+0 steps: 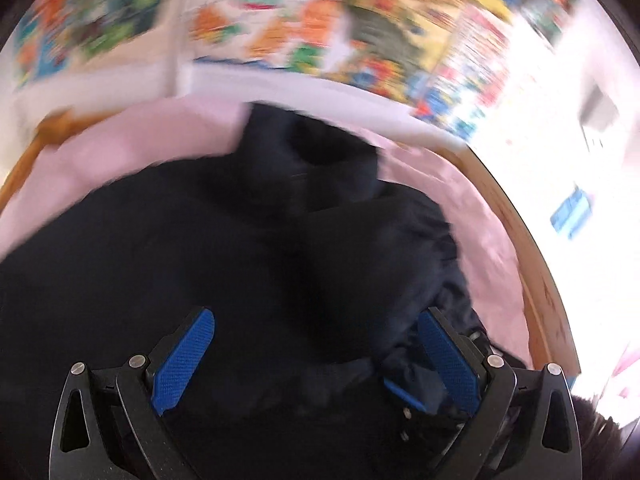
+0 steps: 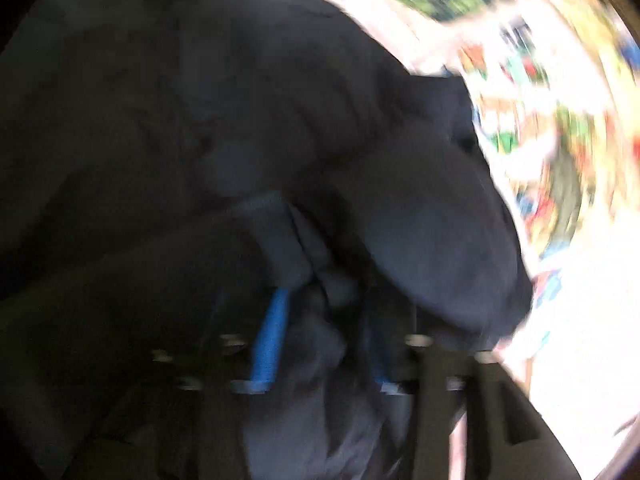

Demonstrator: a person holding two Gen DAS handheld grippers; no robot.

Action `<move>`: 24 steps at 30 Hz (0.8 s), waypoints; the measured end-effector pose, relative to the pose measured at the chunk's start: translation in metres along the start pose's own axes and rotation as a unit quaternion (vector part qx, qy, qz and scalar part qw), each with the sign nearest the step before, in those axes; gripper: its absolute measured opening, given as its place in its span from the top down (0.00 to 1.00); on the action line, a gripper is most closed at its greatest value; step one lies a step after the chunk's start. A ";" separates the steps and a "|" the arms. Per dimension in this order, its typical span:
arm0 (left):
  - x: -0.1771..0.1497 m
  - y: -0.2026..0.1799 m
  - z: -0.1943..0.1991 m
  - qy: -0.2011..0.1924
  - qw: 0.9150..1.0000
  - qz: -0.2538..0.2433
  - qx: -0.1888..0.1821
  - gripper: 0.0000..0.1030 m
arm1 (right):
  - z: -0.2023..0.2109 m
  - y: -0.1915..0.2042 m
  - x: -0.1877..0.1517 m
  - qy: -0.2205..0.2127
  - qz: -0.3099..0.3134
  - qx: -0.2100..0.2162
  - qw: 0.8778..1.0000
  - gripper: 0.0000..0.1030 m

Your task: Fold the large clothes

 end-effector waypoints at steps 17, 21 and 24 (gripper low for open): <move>-0.024 -0.201 -0.105 -0.051 0.931 -0.297 0.208 0.19 | 0.048 -0.078 -0.218 -0.077 -0.502 0.136 0.850 0.37; -0.017 -0.187 -0.103 -0.063 0.936 -0.248 0.241 0.61 | 0.058 -0.053 -0.231 -0.078 -0.522 0.134 0.839 0.37; -0.009 -0.166 -0.076 -0.102 0.944 -0.195 0.245 0.82 | 0.057 -0.050 -0.232 -0.079 -0.525 0.132 0.837 0.37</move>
Point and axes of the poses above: each gripper's, at about its wrist camera, not at the fingertips, and z roughly against the way its jaws point, y to its left, x to its top, the point moved 1 cm from there along -z, roughly the way its jaws point, and after that the axes turned 8 degrees about x, right-handed, at the moved point
